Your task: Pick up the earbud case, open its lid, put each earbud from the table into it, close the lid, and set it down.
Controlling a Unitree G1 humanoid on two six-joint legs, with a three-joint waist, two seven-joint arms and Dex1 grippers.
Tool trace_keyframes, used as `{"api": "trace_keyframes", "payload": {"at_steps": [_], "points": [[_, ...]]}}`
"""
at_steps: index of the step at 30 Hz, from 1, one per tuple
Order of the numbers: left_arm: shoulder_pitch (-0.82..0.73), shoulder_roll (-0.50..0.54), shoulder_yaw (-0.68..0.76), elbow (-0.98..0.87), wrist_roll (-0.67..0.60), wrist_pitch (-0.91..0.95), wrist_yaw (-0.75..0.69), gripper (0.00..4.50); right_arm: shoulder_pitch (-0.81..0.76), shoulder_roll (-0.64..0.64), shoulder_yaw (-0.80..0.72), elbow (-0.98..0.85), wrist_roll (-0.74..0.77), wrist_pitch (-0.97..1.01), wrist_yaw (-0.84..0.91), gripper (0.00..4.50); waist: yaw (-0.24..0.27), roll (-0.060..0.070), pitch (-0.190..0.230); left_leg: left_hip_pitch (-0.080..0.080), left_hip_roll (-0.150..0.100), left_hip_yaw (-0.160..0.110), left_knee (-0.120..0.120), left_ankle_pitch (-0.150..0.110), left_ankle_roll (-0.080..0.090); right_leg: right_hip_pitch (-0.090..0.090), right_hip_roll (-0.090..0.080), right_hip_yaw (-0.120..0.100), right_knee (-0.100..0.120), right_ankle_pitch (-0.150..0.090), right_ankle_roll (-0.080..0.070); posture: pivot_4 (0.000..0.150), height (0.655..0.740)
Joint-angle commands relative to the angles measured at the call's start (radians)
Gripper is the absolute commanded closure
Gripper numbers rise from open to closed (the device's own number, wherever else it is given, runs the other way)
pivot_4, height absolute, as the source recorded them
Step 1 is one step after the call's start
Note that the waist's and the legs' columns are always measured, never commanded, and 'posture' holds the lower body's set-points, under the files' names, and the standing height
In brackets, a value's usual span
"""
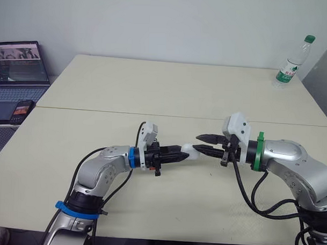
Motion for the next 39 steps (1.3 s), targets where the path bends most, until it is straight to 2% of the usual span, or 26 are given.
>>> {"api": "trace_keyframes", "payload": {"at_steps": [1,6,26,33,36,39], "points": [[-0.004,0.001,0.007,-0.037,-0.009,-0.018,-0.006,3.73,-0.016,-0.017,0.005,-0.003,-0.027,-0.046,0.022,1.90,0.000,0.000,0.000,0.000,0.000,0.000,0.000,0.000,0.000,0.000,0.000,0.000,0.000,0.000,0.000,0.150,0.7389],[0.002,0.003,0.007,-0.043,-0.014,-0.021,-0.015,3.73,-0.020,-0.030,0.017,0.007,-0.042,-0.042,0.036,0.09,0.000,0.000,0.000,0.000,0.000,0.000,0.000,0.000,0.000,0.000,0.000,0.000,0.000,0.000,0.000,0.150,0.7389],[0.016,0.021,-0.024,-0.049,0.006,-0.040,-0.052,3.73,-0.088,0.017,-0.011,0.086,-0.092,0.009,-0.061,0.04,0.000,0.000,0.000,0.000,0.000,0.000,0.000,0.000,0.000,0.000,0.000,0.000,0.000,0.000,0.000,0.150,0.7389],[0.030,0.027,-0.017,-0.055,0.002,-0.035,-0.052,3.73,-0.150,0.085,-0.104,0.136,-0.069,0.010,-0.149,0.04,0.000,0.000,0.000,0.000,0.000,0.000,0.000,0.000,0.000,0.000,0.000,0.000,0.000,0.000,0.000,0.150,0.7389],[0.037,0.024,-0.003,-0.063,-0.007,-0.031,-0.037,3.73,-0.158,0.065,-0.148,0.155,-0.042,0.037,-0.139,0.04,0.000,0.000,0.000,0.000,0.000,0.000,0.000,0.000,0.000,0.000,0.000,0.000,0.000,0.000,0.000,0.150,0.7389],[0.048,0.022,0.014,-0.081,-0.005,-0.039,-0.008,3.73,-0.144,-0.016,-0.161,0.192,-0.049,0.101,-0.114,0.04,0.000,0.000,0.000,0.000,0.000,0.000,0.000,0.000,0.000,0.000,-0.001,0.000,0.000,0.000,0.000,0.150,0.7389]]}}
